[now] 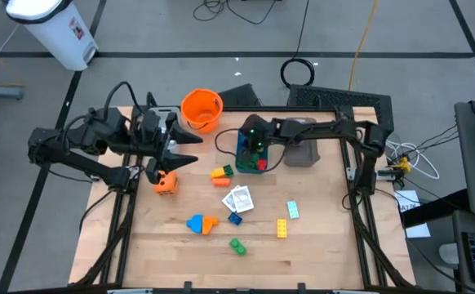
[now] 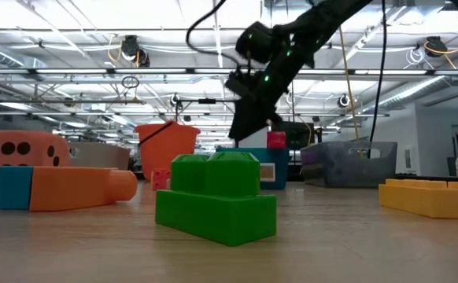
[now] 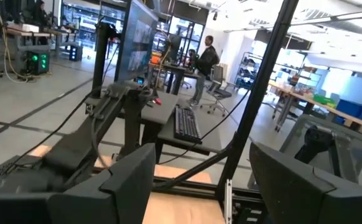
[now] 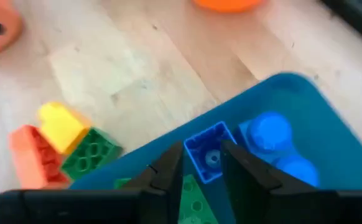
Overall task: Pick & Place Toys
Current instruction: Put the blue game piece into the blue bin
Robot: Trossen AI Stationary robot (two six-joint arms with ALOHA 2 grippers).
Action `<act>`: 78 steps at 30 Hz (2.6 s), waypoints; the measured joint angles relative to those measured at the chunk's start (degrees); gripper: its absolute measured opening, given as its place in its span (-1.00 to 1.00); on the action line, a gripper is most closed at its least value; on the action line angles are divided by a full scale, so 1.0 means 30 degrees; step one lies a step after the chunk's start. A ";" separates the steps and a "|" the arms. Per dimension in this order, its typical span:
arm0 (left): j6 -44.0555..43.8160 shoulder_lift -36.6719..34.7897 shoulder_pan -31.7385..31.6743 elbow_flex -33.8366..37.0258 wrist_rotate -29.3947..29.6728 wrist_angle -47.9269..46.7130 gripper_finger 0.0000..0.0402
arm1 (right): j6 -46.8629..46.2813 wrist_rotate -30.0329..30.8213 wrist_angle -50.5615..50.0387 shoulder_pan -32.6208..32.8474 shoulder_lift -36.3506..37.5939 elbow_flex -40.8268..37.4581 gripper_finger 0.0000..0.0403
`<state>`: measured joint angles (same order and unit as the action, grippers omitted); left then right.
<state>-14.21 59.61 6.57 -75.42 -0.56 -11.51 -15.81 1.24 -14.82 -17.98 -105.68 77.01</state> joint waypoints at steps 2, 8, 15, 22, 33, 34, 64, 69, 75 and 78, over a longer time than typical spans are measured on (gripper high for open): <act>-0.0002 0.0000 0.0000 0.0000 0.0072 -0.0287 0.35 | 0.0557 0.0012 -0.0584 -0.0005 0.0916 -0.0009 -0.47; -0.0428 0.0000 0.0022 0.0000 0.0355 -0.1749 0.35 | 0.0986 -0.0003 -0.0820 0.0035 0.4385 0.0006 -0.42; -0.2020 0.0407 0.0670 0.0000 0.0969 -0.6730 0.35 | 0.0907 0.0023 -0.1115 0.1637 0.8220 0.0007 -0.45; -0.3671 0.2341 0.1949 0.0015 0.2298 -1.2414 0.35 | -0.1046 0.0506 -0.0877 0.4479 1.0118 -0.1683 -0.46; -0.7514 0.6528 0.5441 0.1248 0.1213 -1.4605 0.35 | -0.2666 0.1585 0.2442 0.7605 1.1725 -0.6474 -0.48; -0.8474 0.6954 0.5608 0.1329 0.1249 -1.4652 0.35 | -0.2816 0.1585 0.2718 0.7769 1.1856 -0.6776 -0.48; -0.6790 1.1985 0.8619 0.1341 0.2798 -1.7821 0.35 | -0.4948 0.1636 0.5290 1.1282 1.7210 -1.2316 -0.48; -0.6632 1.1970 0.8595 0.1604 0.2912 -1.6978 0.35 | -0.4924 0.1636 0.5294 1.1278 1.7197 -1.2342 -0.48; -0.6879 1.1978 0.8571 0.2567 0.2657 -1.6068 0.35 | -0.4560 0.1650 0.5287 1.1278 1.7190 -1.2342 -0.48; -0.7010 1.1978 0.8568 0.2963 0.2623 -1.5817 0.35 | -0.4544 0.1644 0.5290 1.1278 1.7190 -1.2342 -0.48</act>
<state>-35.24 95.55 32.27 -66.53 7.31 -58.96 -29.44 6.17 1.05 15.86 -54.11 39.99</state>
